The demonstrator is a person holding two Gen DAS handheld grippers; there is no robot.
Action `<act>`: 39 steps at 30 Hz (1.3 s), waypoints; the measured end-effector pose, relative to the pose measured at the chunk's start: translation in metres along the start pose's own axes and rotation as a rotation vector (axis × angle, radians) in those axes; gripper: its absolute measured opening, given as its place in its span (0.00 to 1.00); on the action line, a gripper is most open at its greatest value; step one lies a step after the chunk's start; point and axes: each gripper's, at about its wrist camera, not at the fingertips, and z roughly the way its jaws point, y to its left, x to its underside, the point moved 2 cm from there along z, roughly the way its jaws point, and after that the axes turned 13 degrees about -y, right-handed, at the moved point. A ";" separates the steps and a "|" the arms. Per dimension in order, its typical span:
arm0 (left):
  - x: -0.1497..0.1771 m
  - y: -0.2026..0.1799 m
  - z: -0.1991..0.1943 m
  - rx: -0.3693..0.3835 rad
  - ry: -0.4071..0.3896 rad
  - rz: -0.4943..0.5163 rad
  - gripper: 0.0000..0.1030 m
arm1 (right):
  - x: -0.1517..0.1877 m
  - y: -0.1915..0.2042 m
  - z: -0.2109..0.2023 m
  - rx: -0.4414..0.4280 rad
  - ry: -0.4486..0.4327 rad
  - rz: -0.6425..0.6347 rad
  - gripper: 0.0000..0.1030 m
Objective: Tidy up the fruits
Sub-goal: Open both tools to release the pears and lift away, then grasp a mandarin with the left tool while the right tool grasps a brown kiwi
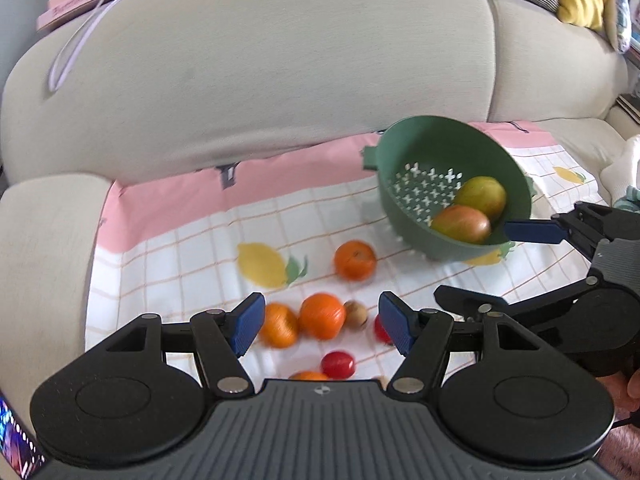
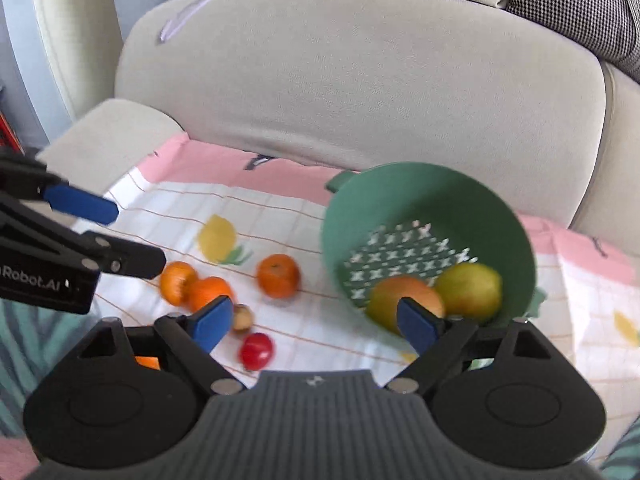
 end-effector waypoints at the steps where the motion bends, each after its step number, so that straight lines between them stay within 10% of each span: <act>1: 0.003 0.004 -0.003 -0.004 -0.001 -0.008 0.74 | 0.002 0.003 -0.002 0.005 -0.004 0.005 0.83; 20: 0.065 0.029 -0.017 0.098 0.011 -0.105 0.71 | 0.059 0.040 0.009 -0.034 0.066 0.018 0.67; 28: 0.077 0.019 0.002 0.112 0.081 -0.055 0.65 | 0.070 0.033 0.018 -0.066 0.108 0.035 0.40; 39: 0.085 0.022 0.033 0.086 0.175 -0.045 0.64 | 0.080 0.058 0.032 -0.196 0.156 0.015 0.30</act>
